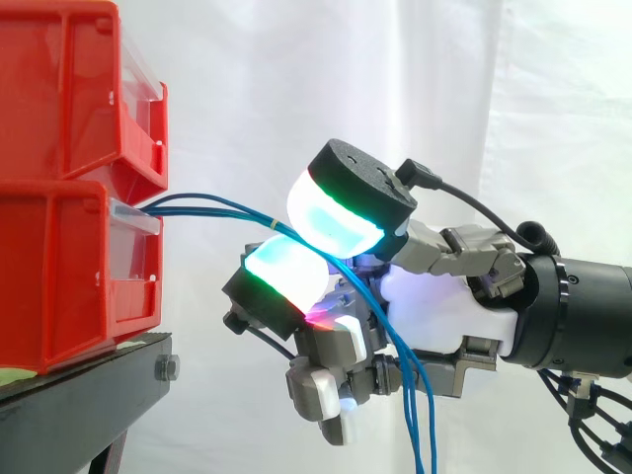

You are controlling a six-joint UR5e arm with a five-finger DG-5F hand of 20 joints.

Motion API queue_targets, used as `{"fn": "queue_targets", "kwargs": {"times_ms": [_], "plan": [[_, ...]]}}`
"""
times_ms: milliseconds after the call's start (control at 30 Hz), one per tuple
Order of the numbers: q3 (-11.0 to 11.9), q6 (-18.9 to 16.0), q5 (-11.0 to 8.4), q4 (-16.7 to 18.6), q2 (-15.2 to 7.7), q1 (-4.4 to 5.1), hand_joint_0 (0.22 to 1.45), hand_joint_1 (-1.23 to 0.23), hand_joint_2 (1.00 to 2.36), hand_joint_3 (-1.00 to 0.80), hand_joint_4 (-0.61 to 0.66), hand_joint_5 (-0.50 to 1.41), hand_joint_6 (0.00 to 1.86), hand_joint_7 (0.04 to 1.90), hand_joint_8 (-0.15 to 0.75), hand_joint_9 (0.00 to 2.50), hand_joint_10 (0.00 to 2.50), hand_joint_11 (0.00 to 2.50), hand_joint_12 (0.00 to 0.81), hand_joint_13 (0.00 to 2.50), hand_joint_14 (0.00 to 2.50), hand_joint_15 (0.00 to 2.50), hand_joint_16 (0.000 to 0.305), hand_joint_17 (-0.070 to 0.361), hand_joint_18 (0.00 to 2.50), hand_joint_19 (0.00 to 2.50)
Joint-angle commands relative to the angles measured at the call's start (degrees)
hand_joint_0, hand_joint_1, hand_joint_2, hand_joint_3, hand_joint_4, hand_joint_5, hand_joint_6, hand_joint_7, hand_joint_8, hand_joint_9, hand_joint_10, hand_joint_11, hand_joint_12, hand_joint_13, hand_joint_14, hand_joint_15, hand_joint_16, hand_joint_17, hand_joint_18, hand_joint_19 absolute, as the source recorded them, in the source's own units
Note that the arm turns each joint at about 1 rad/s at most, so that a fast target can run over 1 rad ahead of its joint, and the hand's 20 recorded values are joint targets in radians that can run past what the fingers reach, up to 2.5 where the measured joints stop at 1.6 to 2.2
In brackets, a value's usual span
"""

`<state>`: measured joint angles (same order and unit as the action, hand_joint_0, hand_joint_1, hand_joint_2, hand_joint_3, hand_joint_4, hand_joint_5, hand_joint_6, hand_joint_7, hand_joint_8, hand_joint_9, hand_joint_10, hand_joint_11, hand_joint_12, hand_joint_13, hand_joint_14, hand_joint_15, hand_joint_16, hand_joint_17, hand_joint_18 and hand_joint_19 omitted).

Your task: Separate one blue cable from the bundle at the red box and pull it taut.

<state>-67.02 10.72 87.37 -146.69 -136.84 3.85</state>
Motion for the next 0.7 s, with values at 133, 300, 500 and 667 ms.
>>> {"fn": "queue_targets", "kwargs": {"times_ms": [133, 300, 500, 667], "plan": [[0.0, 0.0, -0.18, -0.1, 0.0, 0.19, 0.71, -0.89, 1.0, -0.5, 0.03, -0.17, 0.9, 1.26, 0.332, 1.22, 0.02, 0.97, 0.35, 1.09, 0.02, 0.71, 0.045, 0.102, 1.04, 0.68], [0.1, 0.0, -0.18, -0.1, 0.0, 0.28, 0.75, -0.92, 1.0, -0.5, 0.05, -0.18, 0.91, 1.28, 0.32, 1.17, 0.02, 0.96, 0.353, 1.09, 0.03, 0.71, 0.044, 0.1, 1.04, 0.64], [0.1, 0.0, -0.18, -0.1, 0.0, 0.28, 0.76, -0.92, 1.0, -0.5, 0.08, -0.2, 0.91, 1.21, 0.302, 1.09, 0.02, 0.97, 0.354, 1.04, 0.03, 0.69, 0.043, 0.097, 1.02, 0.61], [0.1, 0.0, -0.18, -0.1, 0.0, 0.28, 0.72, -0.95, 1.0, -0.5, 0.09, -0.22, 0.91, 1.2, 0.29, 1.02, 0.02, 0.98, 0.358, 1.01, 0.02, 0.69, 0.043, 0.097, 0.99, 0.6]]}}
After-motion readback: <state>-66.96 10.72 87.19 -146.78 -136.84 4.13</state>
